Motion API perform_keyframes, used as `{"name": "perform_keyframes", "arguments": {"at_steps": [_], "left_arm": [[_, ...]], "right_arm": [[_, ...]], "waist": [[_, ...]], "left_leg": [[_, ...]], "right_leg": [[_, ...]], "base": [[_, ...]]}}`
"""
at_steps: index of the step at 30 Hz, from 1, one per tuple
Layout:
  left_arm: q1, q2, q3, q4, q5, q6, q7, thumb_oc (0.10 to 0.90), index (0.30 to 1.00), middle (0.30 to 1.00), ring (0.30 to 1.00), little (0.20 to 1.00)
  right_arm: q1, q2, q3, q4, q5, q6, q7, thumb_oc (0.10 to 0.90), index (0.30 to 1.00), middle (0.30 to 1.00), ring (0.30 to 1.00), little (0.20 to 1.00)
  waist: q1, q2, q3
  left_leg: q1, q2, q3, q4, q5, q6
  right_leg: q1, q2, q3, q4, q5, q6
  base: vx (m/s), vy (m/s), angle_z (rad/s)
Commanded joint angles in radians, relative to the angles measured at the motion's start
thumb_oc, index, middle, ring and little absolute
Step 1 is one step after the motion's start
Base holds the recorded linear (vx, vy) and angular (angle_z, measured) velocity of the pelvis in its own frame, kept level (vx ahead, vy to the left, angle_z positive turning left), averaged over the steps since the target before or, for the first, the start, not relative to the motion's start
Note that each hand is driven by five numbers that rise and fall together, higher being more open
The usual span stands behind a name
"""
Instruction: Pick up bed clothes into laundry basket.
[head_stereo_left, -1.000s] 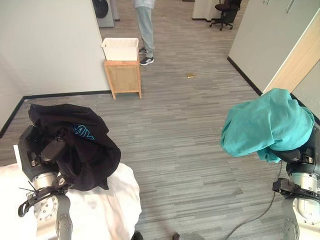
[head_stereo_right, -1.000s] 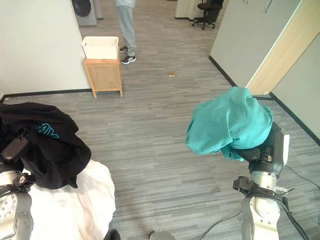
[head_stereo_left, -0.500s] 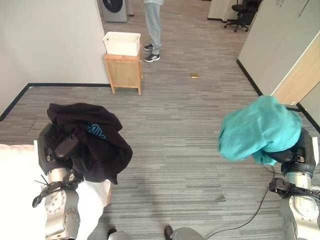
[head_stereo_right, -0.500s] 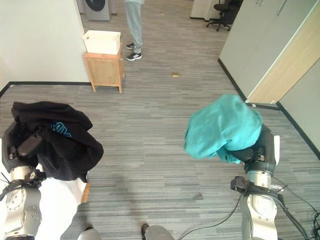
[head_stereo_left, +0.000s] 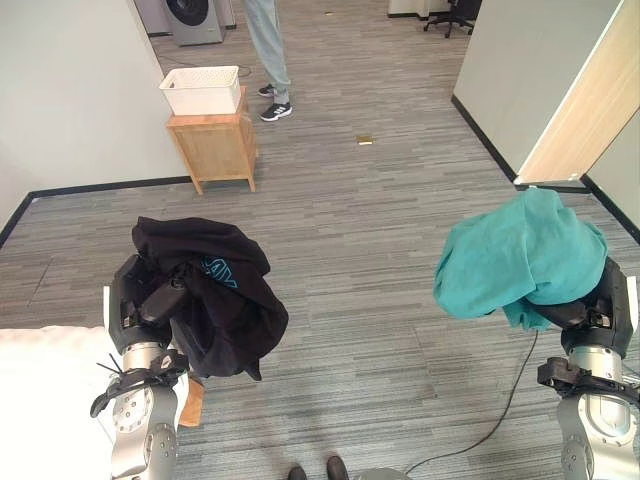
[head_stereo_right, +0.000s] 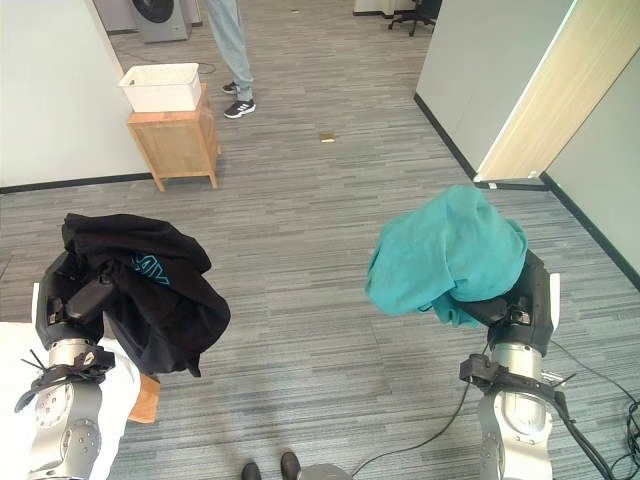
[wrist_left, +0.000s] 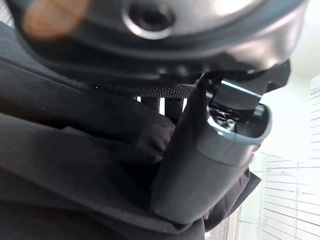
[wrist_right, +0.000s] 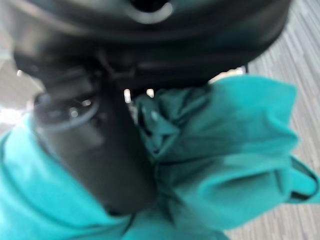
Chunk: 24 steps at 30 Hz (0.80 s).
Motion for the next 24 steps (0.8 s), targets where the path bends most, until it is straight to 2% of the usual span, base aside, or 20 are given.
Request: {"name": "perform_keyframes", "arguments": {"at_steps": [1,4,5,6,8,9,10,13,16,18,21,23,24], "left_arm": [[-0.157,0.147,-0.025,-0.007,0.038,-0.048,-0.015,0.400,0.300,0.300,0.300,0.300],[-0.168,0.158,-0.029,0.002,0.057,-0.048,0.000,0.400,0.300,0.300,0.300,0.300],[-0.192,0.176,-0.045,-0.007,0.052,-0.051,-0.003,0.400,0.300,0.300,0.300,0.300],[-0.195,0.175,-0.044,-0.005,0.052,-0.051,-0.003,0.400,0.300,0.300,0.300,0.300],[-0.229,0.192,-0.068,0.006,0.057,-0.050,-0.002,0.400,0.300,0.300,0.300,0.300],[-0.284,0.211,-0.114,0.030,0.062,-0.049,0.008,0.400,0.300,0.300,0.300,0.300],[-0.289,0.212,-0.114,0.034,0.062,-0.050,0.009,0.400,0.300,0.300,0.300,0.300],[-0.341,0.217,-0.178,0.062,0.045,-0.046,0.005,0.400,0.300,0.300,0.300,0.300],[-0.358,0.214,-0.207,0.073,0.035,-0.039,-0.004,0.400,0.300,0.300,0.300,0.300],[-0.432,0.252,-0.260,0.105,0.060,-0.033,0.006,0.400,0.300,0.300,0.300,0.300],[-0.500,0.269,-0.271,0.139,0.078,-0.045,0.059,0.400,0.300,0.300,0.300,0.300],[-0.511,0.268,-0.265,0.144,0.089,-0.048,0.078,0.400,0.300,0.300,0.300,0.300],[-0.516,0.268,-0.244,0.142,0.142,-0.049,0.118,0.400,0.300,0.300,0.300,0.300]], "right_arm": [[-0.050,0.018,-0.007,-0.015,0.104,-0.116,0.023,0.400,0.300,0.300,0.300,0.300],[-0.083,-0.015,0.000,-0.014,0.091,-0.110,0.019,0.400,0.300,0.300,0.300,0.300],[-0.124,-0.073,0.030,-0.003,0.066,-0.094,0.025,0.400,0.300,0.300,0.300,0.300],[-0.129,-0.075,0.031,0.002,0.065,-0.095,0.025,0.400,0.300,0.300,0.300,0.300],[-0.180,-0.122,0.067,0.017,0.052,-0.082,0.023,0.400,0.300,0.300,0.300,0.300],[-0.252,-0.159,0.128,0.018,0.044,-0.077,0.027,0.400,0.300,0.300,0.300,0.300],[-0.258,-0.161,0.130,0.022,0.044,-0.079,0.026,0.400,0.300,0.300,0.300,0.300],[-0.384,-0.189,0.255,0.020,0.043,-0.067,0.047,0.400,0.300,0.300,0.300,0.300],[-0.443,-0.201,0.310,0.012,0.051,-0.059,0.066,0.400,0.300,0.300,0.300,0.300],[-0.572,-0.242,0.421,0.044,0.058,-0.039,0.084,0.400,0.300,0.300,0.300,0.300],[-0.682,-0.243,0.506,0.054,0.069,-0.035,0.078,0.400,0.300,0.300,0.300,0.300],[-0.698,-0.232,0.518,0.049,0.071,-0.035,0.074,0.400,0.300,0.300,0.300,0.300],[-0.695,-0.206,0.519,0.035,0.062,-0.036,0.066,0.400,0.300,0.300,0.300,0.300]], "waist": [[-0.028,-0.036,-0.071],[-0.019,-0.038,-0.086],[-0.007,-0.047,-0.093],[-0.008,-0.046,-0.090],[0.002,-0.051,-0.090],[0.016,-0.056,-0.092],[0.015,-0.056,-0.089],[0.043,-0.065,-0.091],[0.052,-0.068,-0.094],[0.068,-0.072,-0.102],[0.075,-0.074,-0.103],[0.073,-0.074,-0.102],[0.075,-0.073,-0.101]], "left_leg": [[-0.021,0.067,0.030,-0.045,-0.065,-0.041],[-0.001,0.064,0.020,-0.045,-0.068,-0.038],[0.007,0.061,0.012,-0.045,-0.069,-0.036],[0.008,0.060,0.011,-0.045,-0.069,-0.035],[0.013,0.059,0.005,-0.045,-0.068,-0.034],[0.013,0.057,-0.004,-0.045,-0.067,-0.032],[0.013,0.057,-0.005,-0.045,-0.067,-0.032],[0.022,0.053,-0.021,-0.045,-0.069,-0.027],[0.029,0.052,-0.027,-0.045,-0.070,-0.027],[0.036,0.049,-0.033,-0.045,-0.068,-0.029],[0.037,0.048,-0.037,-0.045,-0.064,-0.032],[0.036,0.047,-0.039,-0.045,-0.064,-0.033],[0.034,0.048,-0.041,-0.045,-0.063,-0.033]], "right_leg": [[-0.021,-0.097,0.132,-0.076,-0.001,0.174],[0.010,-0.105,0.123,-0.090,-0.007,0.171],[0.021,-0.109,0.112,-0.090,-0.009,0.171],[0.022,-0.110,0.111,-0.090,-0.010,0.171],[0.027,-0.115,0.101,-0.081,-0.011,0.173],[0.025,-0.118,0.093,-0.070,-0.015,0.175],[0.025,-0.118,0.092,-0.068,-0.016,0.175],[0.036,-0.128,0.080,-0.061,-0.022,0.175],[0.047,-0.135,0.074,-0.066,-0.024,0.174],[0.058,-0.142,0.067,-0.073,-0.022,0.175],[0.063,-0.145,0.060,-0.074,-0.022,0.174],[0.063,-0.146,0.058,-0.073,-0.022,0.173],[0.062,-0.147,0.056,-0.073,-0.024,0.171]], "base": [[0.02,0.039,0.04],[0.07,0.052,0.02],[0.02,0.032,-0.03],[0.02,0.040,-0.02],[0.00,0.017,0.00],[-0.01,0.025,0.04],[-0.01,0.033,0.08],[0.00,0.018,0.12],[0.03,0.006,0.12],[0.04,0.014,0.16],[0.01,0.007,0.13],[0.00,0.006,0.16],[0.00,0.003,0.17]]}}
